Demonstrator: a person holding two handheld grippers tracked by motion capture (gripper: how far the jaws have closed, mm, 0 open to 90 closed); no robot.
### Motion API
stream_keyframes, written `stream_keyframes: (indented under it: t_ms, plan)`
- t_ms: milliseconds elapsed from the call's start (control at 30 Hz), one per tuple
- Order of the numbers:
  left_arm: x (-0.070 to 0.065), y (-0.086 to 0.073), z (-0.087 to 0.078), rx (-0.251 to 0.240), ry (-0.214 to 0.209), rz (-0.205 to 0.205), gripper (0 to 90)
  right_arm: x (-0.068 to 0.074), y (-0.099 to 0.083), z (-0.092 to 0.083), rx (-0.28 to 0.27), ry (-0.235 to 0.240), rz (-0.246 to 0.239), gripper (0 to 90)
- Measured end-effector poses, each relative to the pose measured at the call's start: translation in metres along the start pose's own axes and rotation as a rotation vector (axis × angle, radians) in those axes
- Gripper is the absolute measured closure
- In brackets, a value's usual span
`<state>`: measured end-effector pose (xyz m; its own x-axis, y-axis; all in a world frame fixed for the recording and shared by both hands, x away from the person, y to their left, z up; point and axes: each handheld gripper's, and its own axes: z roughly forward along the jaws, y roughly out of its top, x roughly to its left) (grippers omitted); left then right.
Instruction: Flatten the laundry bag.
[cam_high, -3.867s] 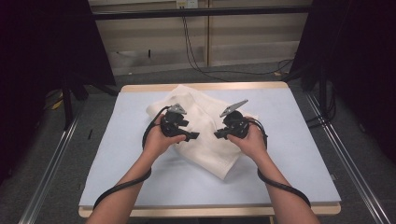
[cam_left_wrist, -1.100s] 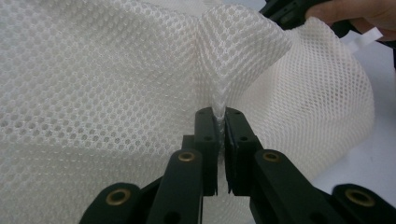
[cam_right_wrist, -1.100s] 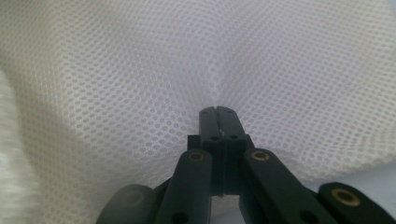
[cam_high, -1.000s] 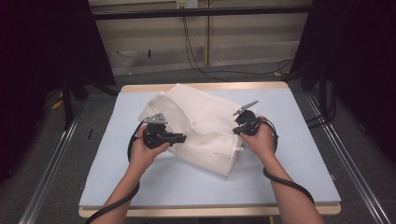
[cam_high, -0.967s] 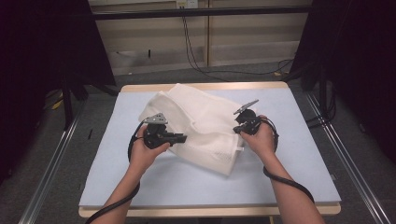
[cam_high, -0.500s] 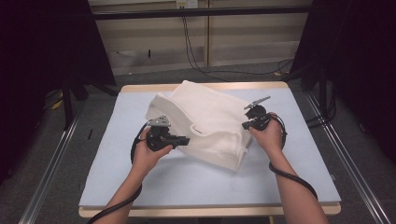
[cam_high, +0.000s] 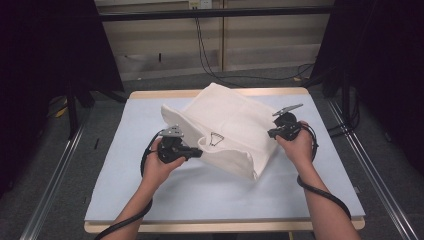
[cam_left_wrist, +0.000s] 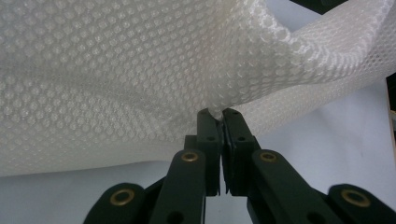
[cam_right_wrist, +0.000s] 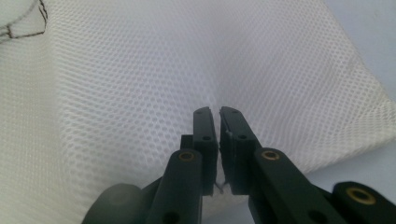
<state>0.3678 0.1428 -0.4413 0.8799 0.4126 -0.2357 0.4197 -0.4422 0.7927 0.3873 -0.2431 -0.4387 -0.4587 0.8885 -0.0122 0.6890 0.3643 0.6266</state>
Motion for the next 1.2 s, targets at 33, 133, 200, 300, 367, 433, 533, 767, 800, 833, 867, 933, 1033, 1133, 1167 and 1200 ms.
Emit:
stream_keyframes:
  t_ms: [33, 133, 200, 300, 367, 433, 533, 767, 800, 833, 867, 933, 1033, 1133, 1167, 1200]
  plan:
    - [0.000, 0.000, 0.000, -0.001, 0.001, -0.002, 86.9, 0.002, 0.000, 0.000, -0.005, 0.025, 0.006, 80.8]
    - [-0.001, -0.001, 0.001, -0.002, -0.002, -0.003, 86.9, 0.011, 0.001, -0.001, -0.004, 0.038, -0.003, 66.7]
    - [-0.001, -0.001, 0.001, -0.003, -0.002, -0.003, 86.9, 0.017, 0.001, -0.002, -0.007, 0.066, -0.004, 61.6]
    - [-0.001, -0.001, 0.001, -0.002, -0.001, -0.003, 86.9, 0.027, -0.001, -0.002, -0.013, 0.112, 0.011, 52.9]
    - [-0.001, -0.002, 0.001, -0.003, -0.001, -0.001, 86.9, 0.033, -0.004, -0.001, -0.004, 0.128, 0.002, 45.9]
    - [-0.001, -0.002, 0.001, -0.003, -0.001, 0.002, 86.9, 0.039, -0.007, -0.002, 0.007, 0.133, 0.001, 40.3]
    - [-0.001, -0.002, 0.001, 0.005, 0.004, 0.004, 86.9, 0.044, -0.012, -0.007, 0.003, 0.139, 0.003, 37.3]
    - [-0.001, -0.001, 0.002, 0.006, 0.005, 0.008, 86.8, 0.047, -0.029, -0.014, 0.053, 0.112, -0.007, 33.7]
    - [-0.001, -0.001, 0.002, 0.005, 0.004, 0.007, 86.8, 0.047, -0.032, -0.014, 0.057, 0.108, -0.007, 34.1]
    - [-0.001, -0.001, 0.002, 0.004, 0.004, 0.005, 86.9, 0.047, -0.034, -0.014, 0.063, 0.103, -0.004, 34.3]
    - [-0.002, -0.001, 0.002, 0.004, 0.003, 0.005, 86.8, 0.047, -0.037, -0.013, 0.066, 0.095, 0.002, 34.3]
    - [-0.002, -0.001, 0.003, 0.002, 0.002, 0.007, 86.9, 0.045, -0.043, -0.011, 0.071, 0.095, 0.015, 35.0]
    - [-0.002, -0.001, 0.003, 0.011, 0.007, 0.010, 86.9, 0.046, -0.047, -0.007, 0.068, 0.090, 0.036, 36.4]
    - [-0.002, -0.003, 0.004, 0.011, 0.007, 0.005, 86.9, 0.051, -0.048, -0.002, 0.079, 0.053, 0.009, 41.7]
    - [-0.001, -0.003, 0.004, 0.017, 0.006, 0.009, 86.8, 0.053, -0.047, -0.001, 0.074, 0.031, 0.001, 43.9]
    - [-0.001, -0.003, 0.004, 0.016, 0.006, 0.009, 86.9, 0.055, -0.047, -0.001, 0.075, 0.023, 0.002, 47.1]
